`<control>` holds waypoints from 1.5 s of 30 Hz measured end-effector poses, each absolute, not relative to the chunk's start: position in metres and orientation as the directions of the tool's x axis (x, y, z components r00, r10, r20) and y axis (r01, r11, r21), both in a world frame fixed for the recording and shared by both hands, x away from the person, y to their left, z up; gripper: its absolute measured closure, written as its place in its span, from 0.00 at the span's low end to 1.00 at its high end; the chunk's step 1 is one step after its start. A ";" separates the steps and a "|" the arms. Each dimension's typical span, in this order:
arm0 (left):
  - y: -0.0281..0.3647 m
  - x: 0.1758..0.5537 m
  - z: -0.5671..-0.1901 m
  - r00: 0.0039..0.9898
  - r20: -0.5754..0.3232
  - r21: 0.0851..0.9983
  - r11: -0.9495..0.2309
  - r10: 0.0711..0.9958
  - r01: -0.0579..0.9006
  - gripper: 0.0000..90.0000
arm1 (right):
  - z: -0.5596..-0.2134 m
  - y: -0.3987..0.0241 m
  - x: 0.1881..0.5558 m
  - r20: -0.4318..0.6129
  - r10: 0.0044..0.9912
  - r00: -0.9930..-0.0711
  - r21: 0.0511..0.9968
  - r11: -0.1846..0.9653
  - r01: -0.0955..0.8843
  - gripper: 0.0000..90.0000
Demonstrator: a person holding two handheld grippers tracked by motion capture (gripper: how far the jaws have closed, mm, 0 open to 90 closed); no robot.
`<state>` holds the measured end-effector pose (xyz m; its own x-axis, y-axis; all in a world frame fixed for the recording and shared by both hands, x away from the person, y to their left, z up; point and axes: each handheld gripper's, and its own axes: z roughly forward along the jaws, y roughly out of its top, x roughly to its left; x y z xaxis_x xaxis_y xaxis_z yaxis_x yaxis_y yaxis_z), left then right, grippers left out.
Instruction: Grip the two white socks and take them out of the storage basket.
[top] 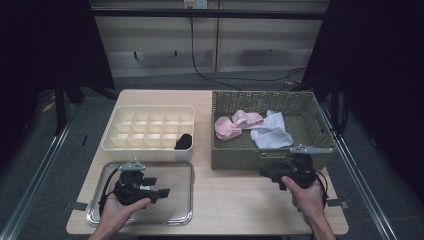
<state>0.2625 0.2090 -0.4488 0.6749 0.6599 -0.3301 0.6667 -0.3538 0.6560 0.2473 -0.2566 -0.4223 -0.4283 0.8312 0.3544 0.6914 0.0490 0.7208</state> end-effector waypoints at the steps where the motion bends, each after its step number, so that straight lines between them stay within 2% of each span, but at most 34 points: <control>1: 0.210 0.263 -0.449 0.671 -0.331 0.656 -0.350 0.663 0.669 0.30 | -0.419 -0.258 0.249 0.354 0.834 -0.424 0.726 0.042 0.687 0.33; 7: 0.214 0.260 -0.455 0.684 -0.366 0.676 -0.324 0.631 0.661 0.32 | -0.409 -0.264 0.253 0.348 0.833 -0.431 0.737 0.042 0.675 0.37; 8: 0.215 0.261 -0.456 0.692 -0.366 0.685 -0.323 0.623 0.653 0.37 | -0.406 -0.265 0.254 0.349 0.831 -0.433 0.738 0.041 0.673 0.37; 9: 0.215 0.261 -0.458 0.684 -0.374 0.677 -0.320 0.626 0.663 0.38 | -0.404 -0.266 0.255 0.355 0.828 -0.435 0.736 0.039 0.675 0.37; 10: 0.215 0.262 -0.459 0.678 -0.379 0.672 -0.317 0.629 0.669 0.35 | -0.400 -0.268 0.257 0.352 0.831 -0.431 0.737 0.038 0.675 0.37; 13: 0.215 0.262 -0.459 0.680 -0.384 0.674 -0.315 0.624 0.669 0.37 | -0.397 -0.269 0.258 0.348 0.829 -0.438 0.743 0.041 0.668 0.38; 19: 0.219 0.258 -0.456 0.672 -0.384 0.685 -0.293 0.633 0.667 0.32 | -0.386 -0.275 0.271 0.327 0.842 -0.430 0.750 0.046 0.660 0.42; 24: 0.223 0.261 -0.457 0.629 -0.404 0.666 -0.259 0.664 0.700 0.34 | -0.383 -0.281 0.280 0.329 0.846 -0.420 0.749 0.038 0.662 0.41; 32: 0.223 0.260 -0.457 0.658 -0.370 0.684 -0.287 0.656 0.671 0.34 | -0.385 -0.292 0.299 0.309 0.866 -0.394 0.741 0.041 0.670 0.39; 45: 0.222 0.260 -0.457 0.666 -0.363 0.692 -0.290 0.651 0.661 0.34 | -0.386 -0.300 0.326 0.288 0.883 -0.372 0.707 0.066 0.704 0.37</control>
<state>0.2603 0.2225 -0.4570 0.6661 0.6514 -0.3632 0.6611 -0.2901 0.6920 0.3258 -0.2996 -0.3857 -0.3717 0.8826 0.2878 0.7039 0.0659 0.7073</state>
